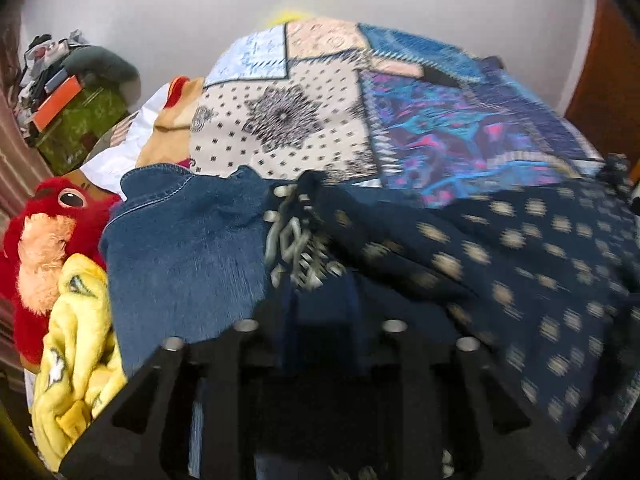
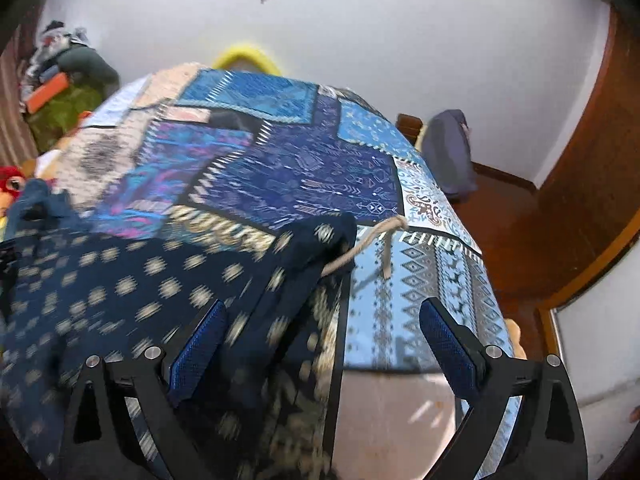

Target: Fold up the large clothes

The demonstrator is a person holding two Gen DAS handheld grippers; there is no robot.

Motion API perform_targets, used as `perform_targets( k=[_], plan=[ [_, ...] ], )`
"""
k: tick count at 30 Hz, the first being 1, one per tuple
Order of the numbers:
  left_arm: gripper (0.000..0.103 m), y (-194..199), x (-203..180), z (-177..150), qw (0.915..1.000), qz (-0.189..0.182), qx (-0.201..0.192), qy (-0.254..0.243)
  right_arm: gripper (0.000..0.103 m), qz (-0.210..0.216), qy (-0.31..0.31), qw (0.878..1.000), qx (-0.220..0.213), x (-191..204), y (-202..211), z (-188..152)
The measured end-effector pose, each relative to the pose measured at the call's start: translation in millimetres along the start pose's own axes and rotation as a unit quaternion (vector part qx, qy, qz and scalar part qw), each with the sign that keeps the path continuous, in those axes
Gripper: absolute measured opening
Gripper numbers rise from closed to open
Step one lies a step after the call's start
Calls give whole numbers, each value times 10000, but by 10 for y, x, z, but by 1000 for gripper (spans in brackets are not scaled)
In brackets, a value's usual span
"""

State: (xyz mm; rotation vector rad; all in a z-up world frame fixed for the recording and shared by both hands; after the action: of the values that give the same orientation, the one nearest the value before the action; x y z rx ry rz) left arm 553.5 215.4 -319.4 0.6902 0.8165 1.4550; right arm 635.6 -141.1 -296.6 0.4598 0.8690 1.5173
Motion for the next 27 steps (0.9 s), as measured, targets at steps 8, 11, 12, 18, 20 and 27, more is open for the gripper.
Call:
perform_targets(
  k=[8, 11, 12, 18, 20, 27],
  plan=[
    [53, 1060, -417, -120, 9976, -355, -561, -186, 96, 137, 393, 9975, -569, 62, 1189, -178],
    [59, 1393, -542, -189, 9964, -389, -691, -295, 97, 123, 451, 9966, -683, 53, 1554, -299],
    [64, 1532, -595, -238, 9958, -396, -742, -371, 97, 111, 445, 9965, -697, 33, 1643, -343],
    [73, 1890, -687, -569, 9959, -397, -635, -507, 98, 281, 331, 9969, -660, -72, 2170, -724],
    [74, 1943, -683, -730, 9966, -460, -533, -427, 98, 309, 319, 9972, -596, -115, 2265, -875],
    [86, 1928, -653, -1374, 9975, -690, -113, -126, 98, 396, 294, 9988, -28, -297, 2256, -1612]
  ],
)
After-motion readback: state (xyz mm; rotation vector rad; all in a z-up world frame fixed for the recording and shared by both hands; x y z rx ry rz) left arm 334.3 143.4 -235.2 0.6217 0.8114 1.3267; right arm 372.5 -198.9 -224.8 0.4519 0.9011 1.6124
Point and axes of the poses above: each gripper's, at about its wrist camera, not at the fingertips, and y roughly against the way its jaws point, x to its left, z to its top, the point moved 10 cm from there along -y, roughly the way its jaws point, and after that the axes turned 9 degrees about -z, right-handed, at the moved point
